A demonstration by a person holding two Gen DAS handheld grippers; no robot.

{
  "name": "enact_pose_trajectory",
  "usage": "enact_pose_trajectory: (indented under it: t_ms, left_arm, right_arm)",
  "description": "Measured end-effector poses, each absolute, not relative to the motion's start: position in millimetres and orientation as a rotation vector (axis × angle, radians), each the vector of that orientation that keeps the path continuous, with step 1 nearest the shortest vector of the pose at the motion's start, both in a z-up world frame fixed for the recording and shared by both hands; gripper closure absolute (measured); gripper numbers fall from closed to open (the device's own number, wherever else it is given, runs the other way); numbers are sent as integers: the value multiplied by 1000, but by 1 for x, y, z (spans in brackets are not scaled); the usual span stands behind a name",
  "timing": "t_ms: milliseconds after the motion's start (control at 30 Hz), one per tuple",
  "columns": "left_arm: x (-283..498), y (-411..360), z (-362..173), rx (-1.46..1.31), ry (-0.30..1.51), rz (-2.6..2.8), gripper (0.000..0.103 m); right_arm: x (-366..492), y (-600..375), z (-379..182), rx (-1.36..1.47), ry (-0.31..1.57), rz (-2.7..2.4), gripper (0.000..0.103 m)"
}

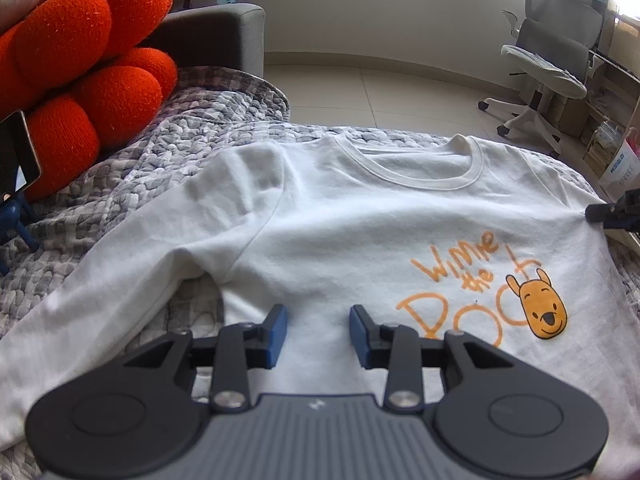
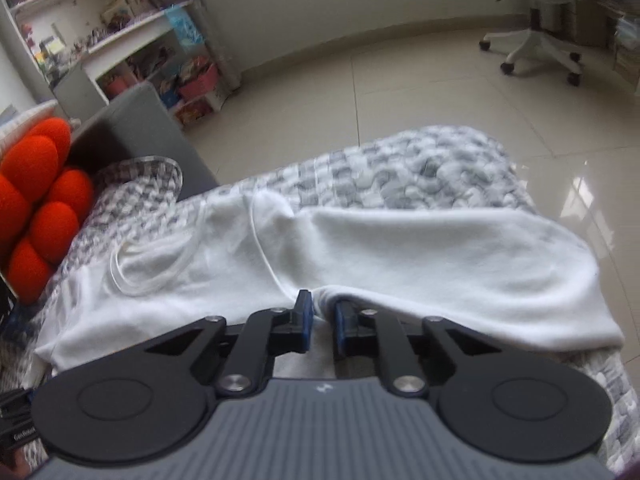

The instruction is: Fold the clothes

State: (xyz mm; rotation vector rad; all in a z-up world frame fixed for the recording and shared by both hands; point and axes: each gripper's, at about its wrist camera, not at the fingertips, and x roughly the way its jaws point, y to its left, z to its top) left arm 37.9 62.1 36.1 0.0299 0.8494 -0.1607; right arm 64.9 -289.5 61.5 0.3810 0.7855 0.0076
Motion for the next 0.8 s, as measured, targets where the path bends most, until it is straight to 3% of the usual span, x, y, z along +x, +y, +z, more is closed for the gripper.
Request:
enact_pose_trajectory:
  t_ms: [600,800]
  left_arm:
    - [40,68,39,-13,830,-130,67]
    - [41,70,38,-16,827,-118,67]
  right_arm:
    - [70,-278,66,282,725,-50,94]
    - [79,-272,49,208,824,-56,96]
